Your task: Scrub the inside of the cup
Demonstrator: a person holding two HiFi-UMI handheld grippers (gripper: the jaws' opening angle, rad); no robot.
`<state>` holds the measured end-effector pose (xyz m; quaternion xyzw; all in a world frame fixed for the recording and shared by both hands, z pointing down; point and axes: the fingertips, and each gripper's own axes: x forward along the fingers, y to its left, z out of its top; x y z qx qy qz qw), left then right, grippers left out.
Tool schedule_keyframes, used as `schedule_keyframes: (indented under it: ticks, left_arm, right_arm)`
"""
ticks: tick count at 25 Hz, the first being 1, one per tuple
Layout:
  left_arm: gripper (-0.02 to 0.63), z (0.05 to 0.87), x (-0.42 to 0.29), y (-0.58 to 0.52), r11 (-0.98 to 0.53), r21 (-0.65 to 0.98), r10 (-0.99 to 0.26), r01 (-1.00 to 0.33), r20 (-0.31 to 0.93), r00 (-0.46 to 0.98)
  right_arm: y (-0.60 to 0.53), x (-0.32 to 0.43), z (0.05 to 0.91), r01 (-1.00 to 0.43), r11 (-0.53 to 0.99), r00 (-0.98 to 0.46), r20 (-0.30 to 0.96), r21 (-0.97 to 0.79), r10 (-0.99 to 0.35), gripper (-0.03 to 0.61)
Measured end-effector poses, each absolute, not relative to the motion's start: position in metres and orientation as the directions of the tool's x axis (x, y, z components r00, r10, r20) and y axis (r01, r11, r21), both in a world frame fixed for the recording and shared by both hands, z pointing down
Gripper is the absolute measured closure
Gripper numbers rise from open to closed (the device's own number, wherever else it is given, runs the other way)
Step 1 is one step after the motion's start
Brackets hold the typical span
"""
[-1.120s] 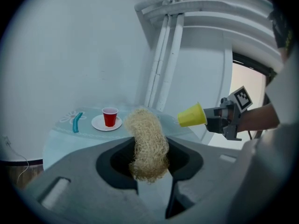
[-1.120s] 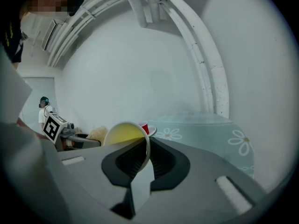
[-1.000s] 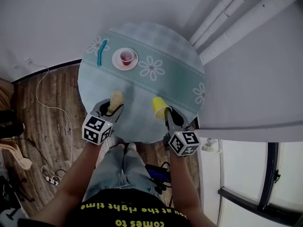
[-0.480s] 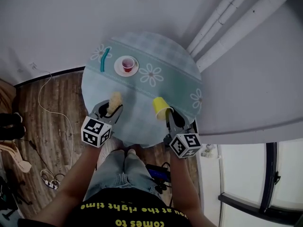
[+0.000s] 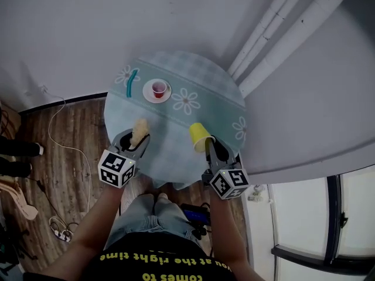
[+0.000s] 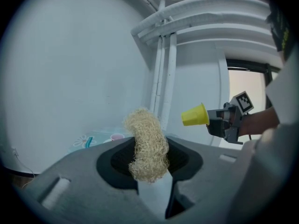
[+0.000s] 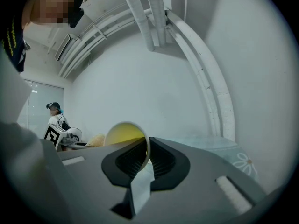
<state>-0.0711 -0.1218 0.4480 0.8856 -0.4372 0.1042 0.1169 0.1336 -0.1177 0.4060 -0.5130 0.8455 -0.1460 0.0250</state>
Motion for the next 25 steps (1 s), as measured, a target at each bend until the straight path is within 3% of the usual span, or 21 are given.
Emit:
schedule_keyframes:
  ticks: [25]
  left_arm:
    - [0.463,0.381,-0.082,-0.128,-0.629,0.066,-0.763,-0.775,0.141,0.631]
  right_arm:
    - [-0.125,0.130,0.361,-0.841,0.427,-0.451,-0.007,-0.333,-0.893,0.554]
